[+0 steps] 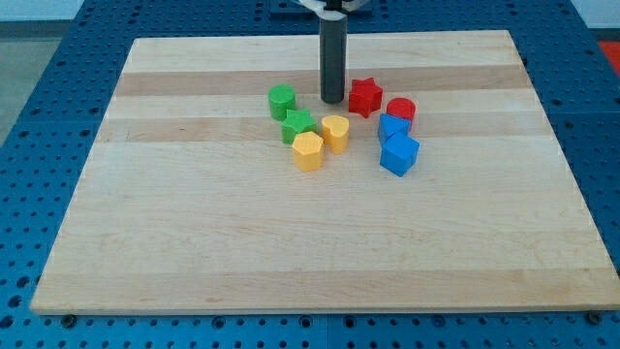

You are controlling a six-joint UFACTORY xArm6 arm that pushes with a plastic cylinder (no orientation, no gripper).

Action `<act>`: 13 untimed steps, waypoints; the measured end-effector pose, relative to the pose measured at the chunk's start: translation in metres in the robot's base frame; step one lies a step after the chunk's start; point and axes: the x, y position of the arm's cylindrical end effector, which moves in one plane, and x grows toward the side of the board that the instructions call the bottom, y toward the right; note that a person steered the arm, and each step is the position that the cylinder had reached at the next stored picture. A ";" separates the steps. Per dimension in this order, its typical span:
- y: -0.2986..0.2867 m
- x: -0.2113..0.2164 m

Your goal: Push the red star to the top left of the red circle

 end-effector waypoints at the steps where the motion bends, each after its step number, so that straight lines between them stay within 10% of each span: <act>1: 0.000 0.003; 13: 0.049 -0.030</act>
